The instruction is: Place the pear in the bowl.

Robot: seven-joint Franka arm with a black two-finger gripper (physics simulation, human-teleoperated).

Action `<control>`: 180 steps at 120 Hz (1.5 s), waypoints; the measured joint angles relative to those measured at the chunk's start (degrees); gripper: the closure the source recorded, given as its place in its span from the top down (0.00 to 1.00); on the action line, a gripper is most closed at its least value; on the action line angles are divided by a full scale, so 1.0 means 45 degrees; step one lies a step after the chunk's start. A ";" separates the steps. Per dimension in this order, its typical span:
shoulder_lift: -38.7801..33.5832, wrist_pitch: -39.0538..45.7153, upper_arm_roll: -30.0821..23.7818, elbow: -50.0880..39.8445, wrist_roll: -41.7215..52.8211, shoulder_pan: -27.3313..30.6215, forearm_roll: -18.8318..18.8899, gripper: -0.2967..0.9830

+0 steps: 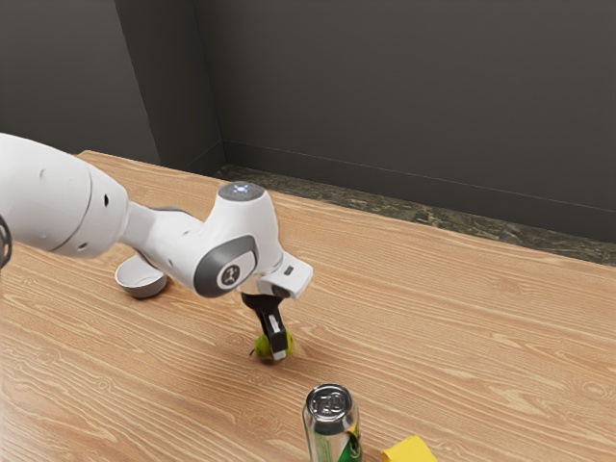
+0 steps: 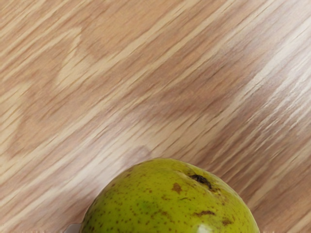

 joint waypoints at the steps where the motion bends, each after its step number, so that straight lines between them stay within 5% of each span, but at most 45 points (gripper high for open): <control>1: -0.0018 -0.0001 0.0000 0.0002 -0.0005 0.0009 0.0004 0.45; 46: -0.0873 0.0088 0.0109 0.0675 -0.0299 0.3321 0.0267 0.41; 70: -0.0465 0.0149 0.0122 0.1828 -0.0365 0.6226 0.0324 0.44; 87: 0.0637 0.0156 0.0156 0.2704 -0.0351 0.7168 0.0289 0.47; 128: 0.1041 -0.0037 0.0084 0.2869 -0.0092 0.7395 0.0095 0.65; 146: -0.1042 -0.0599 -0.0154 0.2800 -0.0126 0.7022 0.0008 0.70; 180: -0.3271 -0.7944 0.0059 0.7146 -0.1922 0.5368 -0.1184 0.74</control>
